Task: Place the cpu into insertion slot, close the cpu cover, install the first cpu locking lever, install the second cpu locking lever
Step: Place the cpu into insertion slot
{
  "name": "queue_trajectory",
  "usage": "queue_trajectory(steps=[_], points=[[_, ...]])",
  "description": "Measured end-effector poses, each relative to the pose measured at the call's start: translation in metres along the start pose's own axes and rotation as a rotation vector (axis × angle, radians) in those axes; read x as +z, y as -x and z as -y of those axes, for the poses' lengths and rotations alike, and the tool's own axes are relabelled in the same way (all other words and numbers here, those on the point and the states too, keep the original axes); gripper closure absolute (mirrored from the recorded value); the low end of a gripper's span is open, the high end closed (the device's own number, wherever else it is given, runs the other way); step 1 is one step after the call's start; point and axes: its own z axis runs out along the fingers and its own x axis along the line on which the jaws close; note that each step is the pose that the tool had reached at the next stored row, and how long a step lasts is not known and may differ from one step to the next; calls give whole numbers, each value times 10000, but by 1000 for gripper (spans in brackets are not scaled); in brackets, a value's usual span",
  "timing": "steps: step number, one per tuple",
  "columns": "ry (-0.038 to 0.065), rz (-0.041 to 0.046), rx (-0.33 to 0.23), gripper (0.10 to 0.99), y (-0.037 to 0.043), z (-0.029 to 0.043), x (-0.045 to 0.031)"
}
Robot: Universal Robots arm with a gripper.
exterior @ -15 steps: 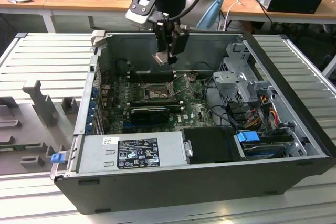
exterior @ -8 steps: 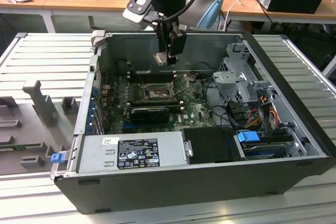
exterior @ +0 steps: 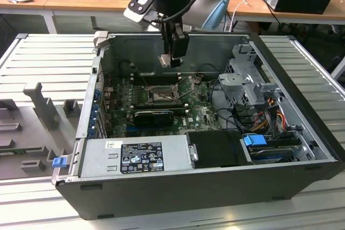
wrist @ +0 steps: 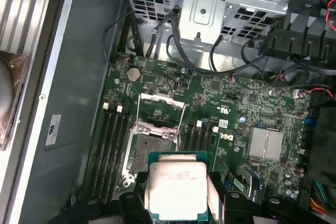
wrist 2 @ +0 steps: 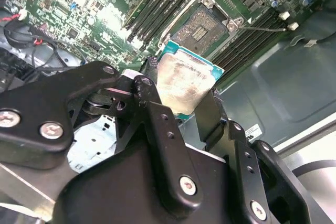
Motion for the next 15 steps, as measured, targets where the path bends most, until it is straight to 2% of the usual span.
queue_trajectory(steps=[10, 15], points=[[23, 101, 1150, 561, 0, 0, 7], [34, 188, 2096, 561, 1, -1, 16]])
